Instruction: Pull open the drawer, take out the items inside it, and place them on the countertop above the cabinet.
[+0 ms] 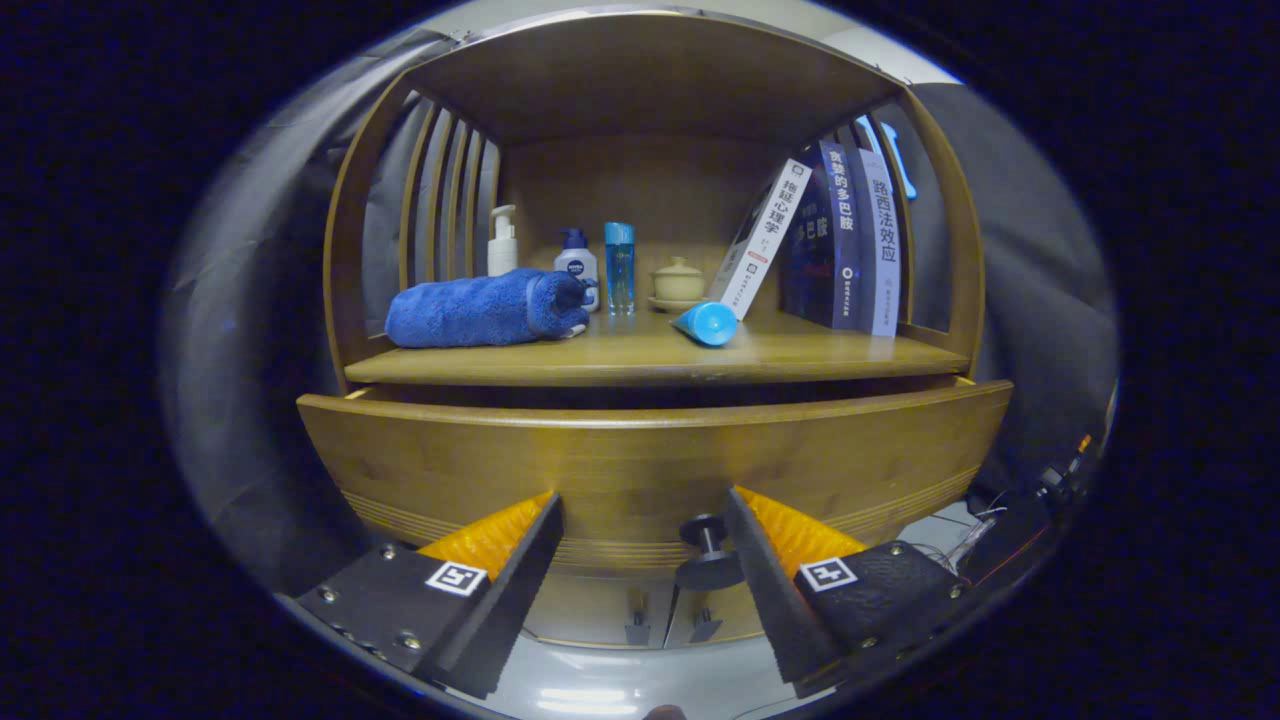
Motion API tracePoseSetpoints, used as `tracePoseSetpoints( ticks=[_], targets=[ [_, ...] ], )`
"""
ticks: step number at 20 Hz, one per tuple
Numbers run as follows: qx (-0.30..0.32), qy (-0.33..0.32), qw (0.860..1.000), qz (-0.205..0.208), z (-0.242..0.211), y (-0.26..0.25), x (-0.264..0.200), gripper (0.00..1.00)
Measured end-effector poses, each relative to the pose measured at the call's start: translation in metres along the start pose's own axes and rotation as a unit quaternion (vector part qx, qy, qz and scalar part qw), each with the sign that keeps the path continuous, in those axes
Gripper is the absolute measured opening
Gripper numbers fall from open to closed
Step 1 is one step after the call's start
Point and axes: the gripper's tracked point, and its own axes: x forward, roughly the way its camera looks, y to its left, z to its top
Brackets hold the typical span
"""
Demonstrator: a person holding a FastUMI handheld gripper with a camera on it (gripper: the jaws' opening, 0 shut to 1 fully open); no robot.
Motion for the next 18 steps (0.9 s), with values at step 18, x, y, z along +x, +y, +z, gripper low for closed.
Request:
tracePoseSetpoints(
  ticks=[18],
  targets=[
    [0.020,-0.007,0.999,-0.024,0.034,-0.037,-0.037,0.98]
  ],
)
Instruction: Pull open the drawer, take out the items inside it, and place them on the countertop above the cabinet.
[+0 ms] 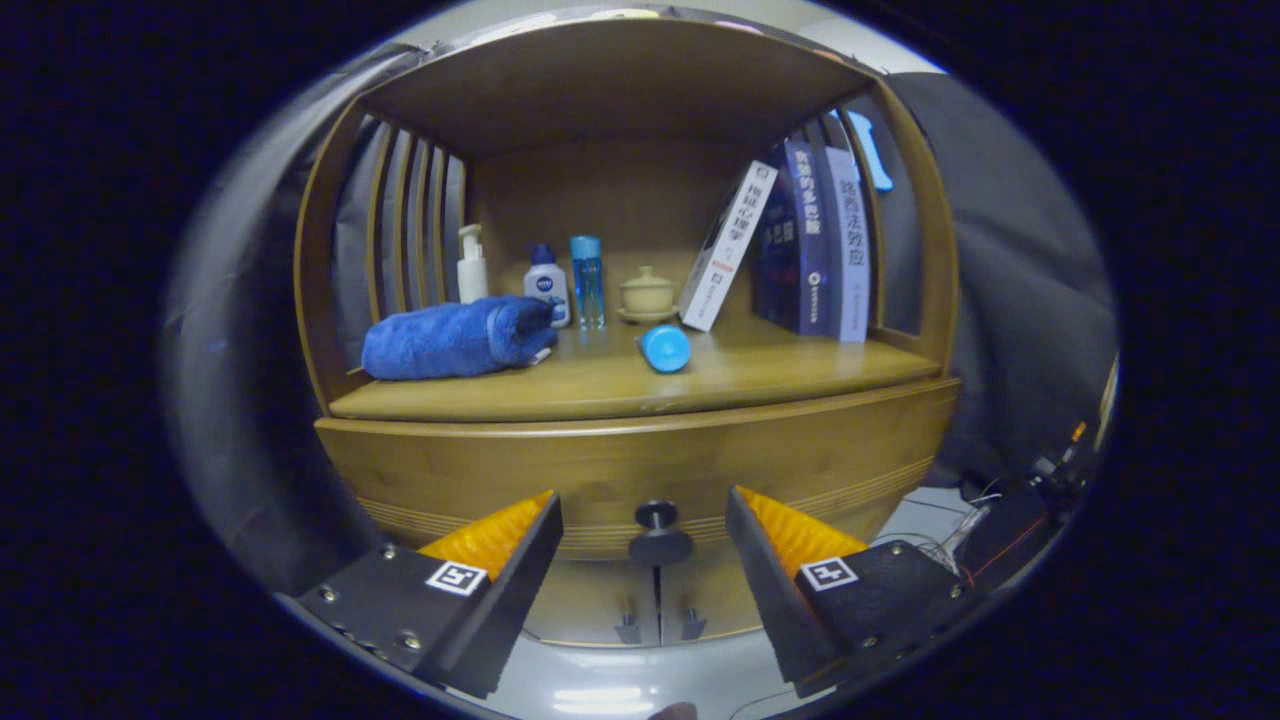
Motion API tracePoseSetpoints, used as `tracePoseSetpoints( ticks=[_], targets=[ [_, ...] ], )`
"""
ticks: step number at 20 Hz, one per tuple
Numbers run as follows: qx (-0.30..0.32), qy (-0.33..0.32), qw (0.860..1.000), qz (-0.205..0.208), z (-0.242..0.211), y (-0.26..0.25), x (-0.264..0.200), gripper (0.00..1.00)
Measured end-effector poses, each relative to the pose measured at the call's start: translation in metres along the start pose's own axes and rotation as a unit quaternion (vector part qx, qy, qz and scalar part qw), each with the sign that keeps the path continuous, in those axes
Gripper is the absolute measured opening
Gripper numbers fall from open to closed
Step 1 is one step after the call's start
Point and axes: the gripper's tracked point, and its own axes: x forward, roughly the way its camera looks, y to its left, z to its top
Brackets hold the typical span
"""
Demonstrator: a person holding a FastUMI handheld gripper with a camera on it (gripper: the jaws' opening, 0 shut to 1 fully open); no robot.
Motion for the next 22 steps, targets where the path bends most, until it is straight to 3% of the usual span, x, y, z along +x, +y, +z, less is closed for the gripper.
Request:
tracePoseSetpoints(
  ticks=[14,22],
  targets=[
    [0.000,-0.086,0.996,-0.032,0.087,-0.044,-0.206,0.98],
    [0.040,-0.115,0.992,-0.023,0.113,-0.048,-0.282,0.98]
  ],
)
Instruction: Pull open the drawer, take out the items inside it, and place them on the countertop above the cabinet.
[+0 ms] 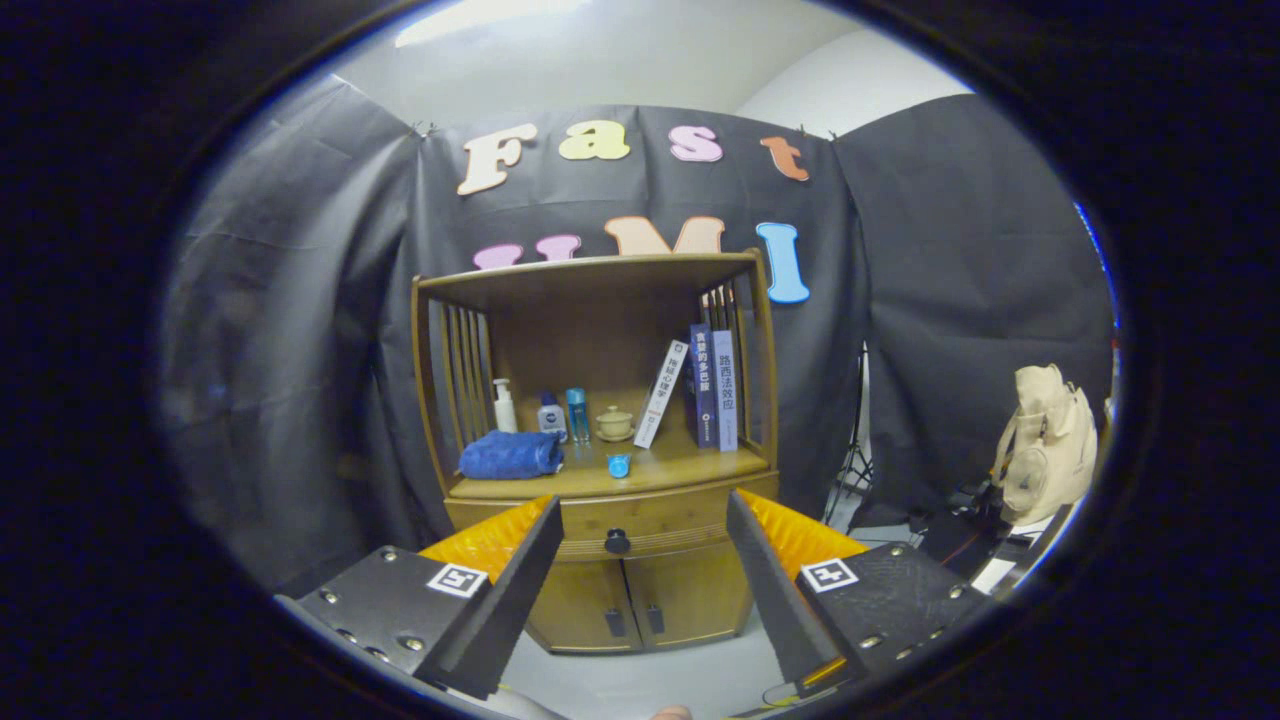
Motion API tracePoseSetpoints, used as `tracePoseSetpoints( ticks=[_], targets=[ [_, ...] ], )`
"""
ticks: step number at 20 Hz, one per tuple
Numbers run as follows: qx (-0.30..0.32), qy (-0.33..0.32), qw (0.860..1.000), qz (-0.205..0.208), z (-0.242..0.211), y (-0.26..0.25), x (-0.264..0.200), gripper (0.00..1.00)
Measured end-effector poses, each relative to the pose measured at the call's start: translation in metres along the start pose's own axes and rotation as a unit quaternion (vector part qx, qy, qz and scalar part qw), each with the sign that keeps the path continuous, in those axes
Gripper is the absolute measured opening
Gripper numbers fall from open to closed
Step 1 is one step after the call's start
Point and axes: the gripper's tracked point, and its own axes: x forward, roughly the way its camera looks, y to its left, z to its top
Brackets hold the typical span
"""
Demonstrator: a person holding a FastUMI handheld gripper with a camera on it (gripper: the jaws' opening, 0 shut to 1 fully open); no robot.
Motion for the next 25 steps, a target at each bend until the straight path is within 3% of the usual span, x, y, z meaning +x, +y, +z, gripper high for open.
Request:
tracePoseSetpoints(
  ticks=[10,25],
  targets=[
    [0.002,-0.013,1.000,-0.009,0.010,-0.013,-0.019,0.98],
    [-0.019,-0.025,0.999,0.016,0.021,0.018,-0.018,0.98]
  ],
)
